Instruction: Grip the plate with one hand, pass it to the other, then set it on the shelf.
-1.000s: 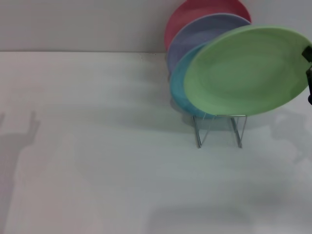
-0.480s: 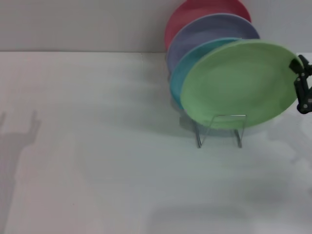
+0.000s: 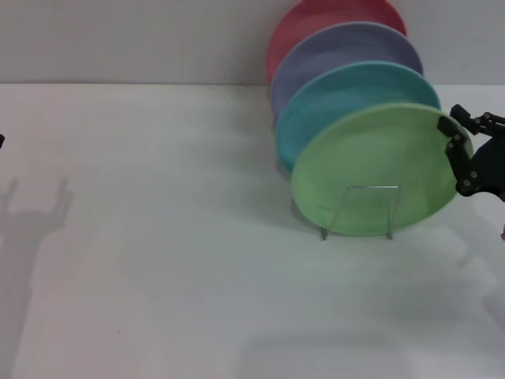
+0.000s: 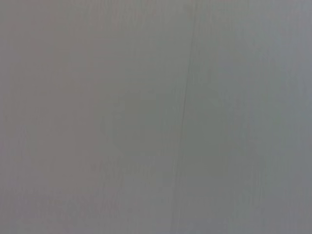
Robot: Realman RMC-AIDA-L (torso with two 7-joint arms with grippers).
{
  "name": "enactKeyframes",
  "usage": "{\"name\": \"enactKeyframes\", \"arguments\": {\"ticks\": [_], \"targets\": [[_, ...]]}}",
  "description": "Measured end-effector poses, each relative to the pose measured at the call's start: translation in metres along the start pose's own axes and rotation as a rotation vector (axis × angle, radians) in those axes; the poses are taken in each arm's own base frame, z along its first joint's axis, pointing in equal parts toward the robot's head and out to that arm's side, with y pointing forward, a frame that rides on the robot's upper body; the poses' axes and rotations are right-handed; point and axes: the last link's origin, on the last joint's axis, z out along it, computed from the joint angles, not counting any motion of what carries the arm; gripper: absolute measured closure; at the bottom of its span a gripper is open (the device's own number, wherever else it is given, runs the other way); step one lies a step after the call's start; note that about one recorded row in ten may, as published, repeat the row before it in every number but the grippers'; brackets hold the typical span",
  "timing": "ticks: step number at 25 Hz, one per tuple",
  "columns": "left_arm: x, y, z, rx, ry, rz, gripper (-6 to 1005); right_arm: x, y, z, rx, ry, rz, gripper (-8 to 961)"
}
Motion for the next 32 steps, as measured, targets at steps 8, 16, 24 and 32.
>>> {"name": "enactKeyframes", "arguments": {"ticks": [8,16,24,32], "targets": [[-0.004,0.002,0.002,-0.017,-0.016,0.009,198,0.0,0.003,0.001,-0.007,-0.006,0.009,708],[-0.009,-0.002,0.0,-0.014,-0.036,0.039,198,-0.011,0.004,-0.009,0.005,-0.083,0.018,444],[-0.014,-0.007,-0.004,-0.029,-0.046,0.134,198,-0.025,-0.019,-0.057,0.309,-0.21,0.078,214],[-0.021,-0.013,-0.012,-0.038,-0.073,0.196,198,0.001,-0.039,-0.089,0.62,-0.093,0.184,214]]}}
